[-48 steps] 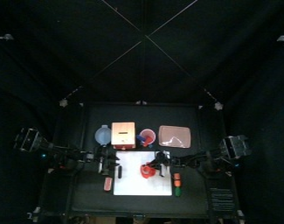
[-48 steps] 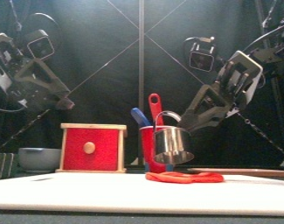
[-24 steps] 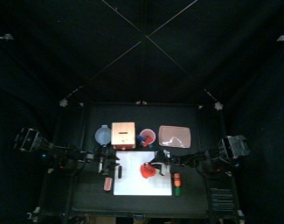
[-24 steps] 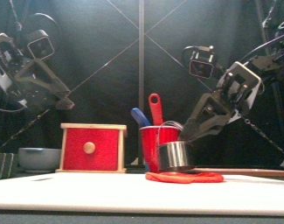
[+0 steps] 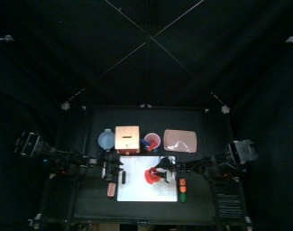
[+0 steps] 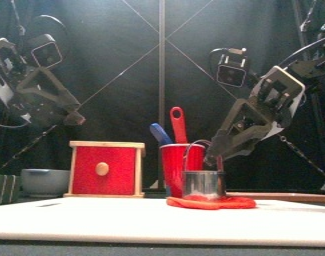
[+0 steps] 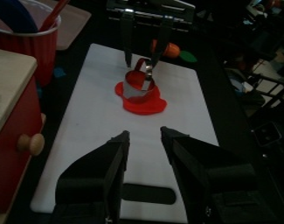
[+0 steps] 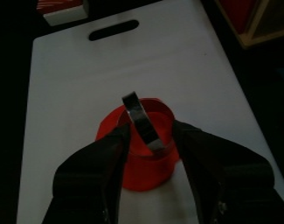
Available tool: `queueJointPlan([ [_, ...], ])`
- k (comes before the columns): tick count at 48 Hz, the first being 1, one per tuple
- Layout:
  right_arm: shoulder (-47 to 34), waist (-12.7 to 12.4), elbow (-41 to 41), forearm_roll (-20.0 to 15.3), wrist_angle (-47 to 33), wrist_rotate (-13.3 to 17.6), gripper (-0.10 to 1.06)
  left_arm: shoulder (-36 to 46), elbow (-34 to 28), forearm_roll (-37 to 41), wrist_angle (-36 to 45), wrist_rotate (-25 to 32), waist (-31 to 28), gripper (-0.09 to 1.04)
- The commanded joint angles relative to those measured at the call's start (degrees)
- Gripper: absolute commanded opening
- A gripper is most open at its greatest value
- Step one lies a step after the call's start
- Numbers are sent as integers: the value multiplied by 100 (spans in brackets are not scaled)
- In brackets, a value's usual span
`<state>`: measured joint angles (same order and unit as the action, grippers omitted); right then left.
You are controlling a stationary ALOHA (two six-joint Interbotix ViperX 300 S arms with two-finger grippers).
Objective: Get the cutter from the drawer then cut the dough then place the extra dough in the bowl
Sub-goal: Cut the dough
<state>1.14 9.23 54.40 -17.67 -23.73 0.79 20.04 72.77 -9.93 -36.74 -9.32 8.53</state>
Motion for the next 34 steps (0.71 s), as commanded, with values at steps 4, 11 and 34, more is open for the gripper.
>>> queueJointPlan([
  [4, 536, -9, 0, 97, 220, -9, 81, 18, -114, 62, -26, 26, -9, 76],
  [11, 940, -9, 264, 158, 501, 18, 81, -88, -343, 123, -35, 44, -35, 76],
  [34, 826, 0, 940, 105, -949, 26, 80, -2777, -2039, 396, -1090, 149, -44, 78],
])
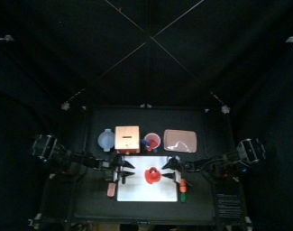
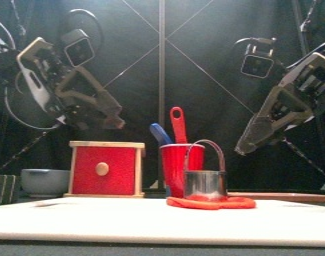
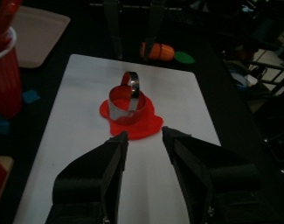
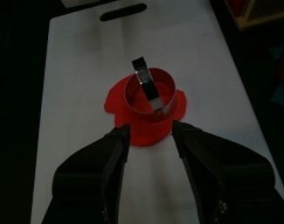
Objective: Get the cutter from the drawer then cut the dough then place the extra dough in the bowl
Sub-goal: Cut the dough
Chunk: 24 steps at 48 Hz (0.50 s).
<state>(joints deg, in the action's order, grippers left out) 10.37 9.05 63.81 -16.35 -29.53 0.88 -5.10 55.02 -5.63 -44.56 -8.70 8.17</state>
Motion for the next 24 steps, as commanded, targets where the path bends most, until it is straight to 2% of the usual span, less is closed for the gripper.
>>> queueJointPlan([
  [1, -176, 18, 0, -26, -422, 35, 80, -369, -299, -62, -378, 132, -9, 78],
  [6, -501, 44, -79, -26, -598, 44, 80, -729, -492, -308, -527, 483, 26, 79],
  [15, -835, 114, -158, -18, -984, 44, 80, -1116, -835, -1239, -642, 1274, 158, 85],
  [24, -879, 123, -264, 62, -993, 26, 80, -1213, -1046, -1424, -650, 1354, 413, 87],
])
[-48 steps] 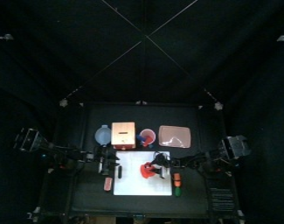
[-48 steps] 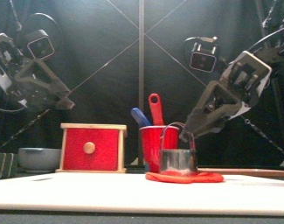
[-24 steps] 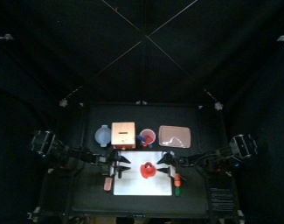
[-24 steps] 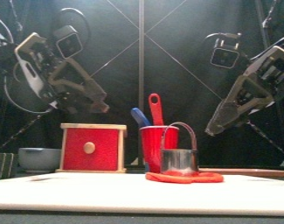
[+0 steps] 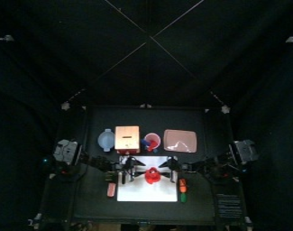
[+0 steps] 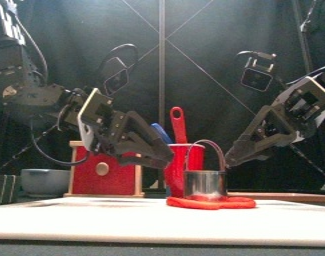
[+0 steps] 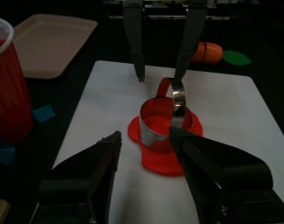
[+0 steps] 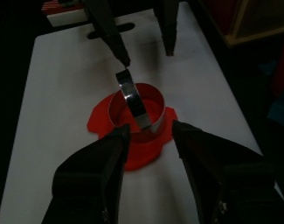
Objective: Get the cutter from the drawer then cut the dough then place the extra dough in the bowl
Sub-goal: Cut the dough
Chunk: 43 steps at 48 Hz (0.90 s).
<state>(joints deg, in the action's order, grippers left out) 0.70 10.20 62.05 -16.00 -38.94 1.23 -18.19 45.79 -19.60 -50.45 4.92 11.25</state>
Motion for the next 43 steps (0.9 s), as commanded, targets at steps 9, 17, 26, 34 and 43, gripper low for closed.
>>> queueJointPlan([
  [9, 62, 9, -114, 26, -53, -18, 80, 70, -176, -202, -18, 0, 158, 87],
  [17, -18, 0, -132, 18, -53, -18, 80, -70, -316, -220, 0, 9, 141, 86],
  [26, -123, -9, -229, 26, -53, -53, 79, -176, -422, -325, 88, 18, 132, 85],
  [34, -193, 9, -272, 26, -26, -44, 79, -193, -422, -431, 97, 26, 132, 84],
  [43, -193, 9, -281, 26, -9, -26, 79, -202, -431, -431, 114, 26, 123, 75],
])
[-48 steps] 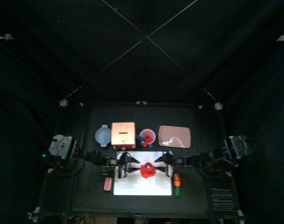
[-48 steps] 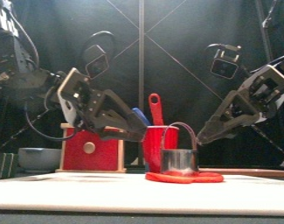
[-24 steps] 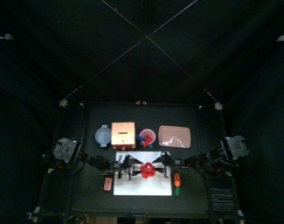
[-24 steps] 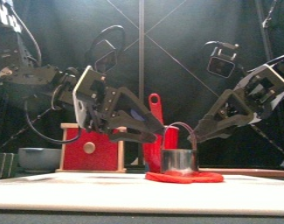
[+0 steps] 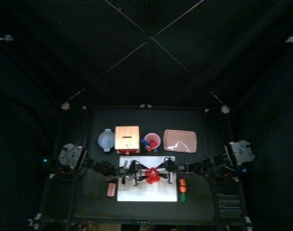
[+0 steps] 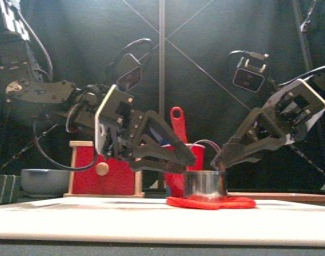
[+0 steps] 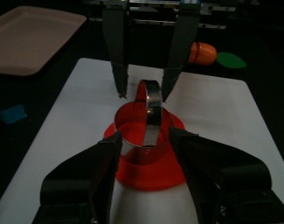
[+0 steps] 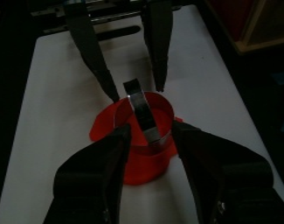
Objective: Get the cutter from the drawer then cut the dough then place the extra dough in the bowl
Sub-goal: Cut the dough
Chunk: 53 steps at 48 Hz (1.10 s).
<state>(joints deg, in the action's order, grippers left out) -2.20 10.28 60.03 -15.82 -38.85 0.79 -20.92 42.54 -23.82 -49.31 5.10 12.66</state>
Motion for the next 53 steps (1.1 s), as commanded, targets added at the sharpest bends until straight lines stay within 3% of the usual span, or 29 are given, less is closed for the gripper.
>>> queueJointPlan([
  [1, 97, 9, -79, 9, -18, 18, 79, 53, -114, -9, 26, 9, -18, 74],
  [36, 53, 53, -105, -35, 70, 26, 78, 105, -18, -9, 132, 18, -18, 73],
  [47, 53, 62, -97, -35, 105, 26, 56, 114, -62, 0, 132, 18, -18, 73],
  [53, 53, 53, -105, -35, 264, 44, 53, 114, -88, 0, 132, 18, -18, 73],
])
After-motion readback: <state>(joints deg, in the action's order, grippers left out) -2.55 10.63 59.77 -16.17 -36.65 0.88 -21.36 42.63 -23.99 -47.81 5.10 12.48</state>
